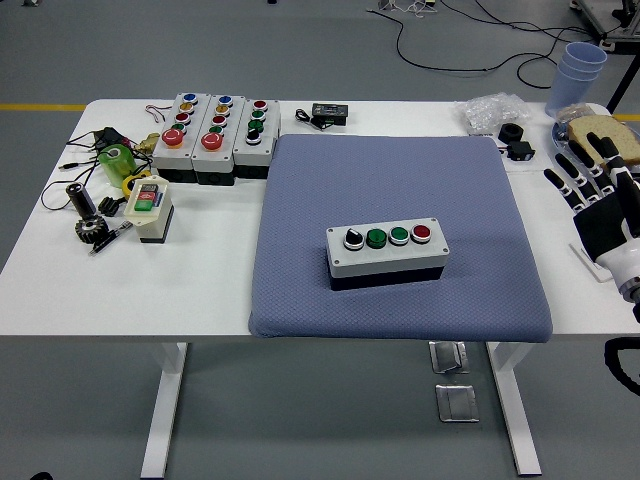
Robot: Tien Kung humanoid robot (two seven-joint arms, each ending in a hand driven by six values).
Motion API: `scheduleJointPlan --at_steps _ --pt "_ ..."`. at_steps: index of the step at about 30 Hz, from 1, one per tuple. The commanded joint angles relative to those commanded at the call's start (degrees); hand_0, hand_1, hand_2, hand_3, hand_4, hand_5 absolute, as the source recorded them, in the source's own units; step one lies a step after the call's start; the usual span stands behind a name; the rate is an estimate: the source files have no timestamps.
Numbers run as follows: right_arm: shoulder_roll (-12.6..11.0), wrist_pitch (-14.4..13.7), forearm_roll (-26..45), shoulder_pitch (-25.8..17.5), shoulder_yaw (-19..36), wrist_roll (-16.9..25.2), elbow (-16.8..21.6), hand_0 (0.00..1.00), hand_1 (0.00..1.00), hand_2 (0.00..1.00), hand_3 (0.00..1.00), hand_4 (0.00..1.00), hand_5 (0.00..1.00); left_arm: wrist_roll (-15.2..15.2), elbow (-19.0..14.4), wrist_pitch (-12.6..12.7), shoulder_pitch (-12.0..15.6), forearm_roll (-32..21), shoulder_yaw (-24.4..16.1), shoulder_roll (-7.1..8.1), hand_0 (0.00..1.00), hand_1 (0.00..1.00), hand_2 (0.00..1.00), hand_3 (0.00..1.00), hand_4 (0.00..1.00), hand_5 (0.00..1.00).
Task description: Pick up the button,place it on the desk,press the button,press the button
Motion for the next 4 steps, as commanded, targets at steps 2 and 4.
scheduleJointPlan --at_steps 2,4 --pt "-0.1 0.0 0.1 0.0 0.0 0.0 0.0 0.653 0.627 0.696 0.658 0.789 0.362 0.0 0.0 -0.1 0.0 0.0 0.1 -0.02 0.651 0.643 0.638 0.546 0.298 0.845" --pt "-0.1 -0.1 0.1 0.1 0.0 0.0 -0.1 0.653 0.627 0.696 0.658 0.789 0.362 0.1 0.0 -0.1 0.0 0.0 0.0 -0.05 0.651 0.643 0.638 0.546 0.298 0.845"
